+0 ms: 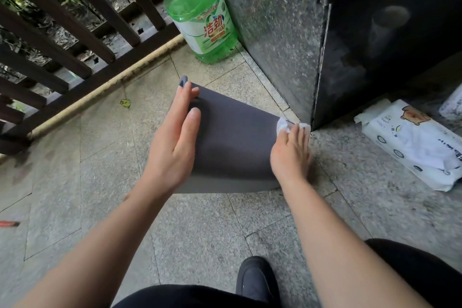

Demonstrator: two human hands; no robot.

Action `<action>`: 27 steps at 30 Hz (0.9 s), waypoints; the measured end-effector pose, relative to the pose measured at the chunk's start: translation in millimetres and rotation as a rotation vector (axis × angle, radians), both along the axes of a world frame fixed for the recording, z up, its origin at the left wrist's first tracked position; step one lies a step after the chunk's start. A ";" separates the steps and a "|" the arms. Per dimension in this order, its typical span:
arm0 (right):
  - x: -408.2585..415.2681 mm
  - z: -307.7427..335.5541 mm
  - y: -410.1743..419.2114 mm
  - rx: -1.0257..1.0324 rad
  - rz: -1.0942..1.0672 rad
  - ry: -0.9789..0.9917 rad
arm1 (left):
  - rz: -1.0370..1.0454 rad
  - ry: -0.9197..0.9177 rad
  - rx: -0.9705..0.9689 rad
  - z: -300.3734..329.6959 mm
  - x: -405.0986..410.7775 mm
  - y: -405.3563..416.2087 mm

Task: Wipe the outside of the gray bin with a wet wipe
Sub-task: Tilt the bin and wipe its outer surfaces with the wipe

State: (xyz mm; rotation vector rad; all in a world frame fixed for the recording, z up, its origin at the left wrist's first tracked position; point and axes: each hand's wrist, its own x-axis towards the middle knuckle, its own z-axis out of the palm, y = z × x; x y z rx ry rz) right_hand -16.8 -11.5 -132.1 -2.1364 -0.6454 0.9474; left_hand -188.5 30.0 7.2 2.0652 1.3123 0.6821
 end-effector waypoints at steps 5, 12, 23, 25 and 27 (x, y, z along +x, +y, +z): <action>-60.1 34.2 -25.9 0.190 -0.041 -0.107 | 0.036 0.005 -0.061 1.3 8.3 -1.7; -122.1 77.0 -42.3 0.731 0.159 -0.138 | 0.048 -0.034 -0.075 -0.8 12.2 -1.5; -12.2 15.2 10.5 0.271 0.363 -0.245 | 0.047 0.081 0.067 -6.7 -4.9 -5.9; 5.8 -2.6 1.6 0.144 0.249 -0.171 | 0.027 0.067 0.052 -5.0 -1.6 -11.1; 8.2 -13.5 -8.6 0.088 0.039 -0.081 | -0.020 0.076 0.043 -1.6 8.0 -13.9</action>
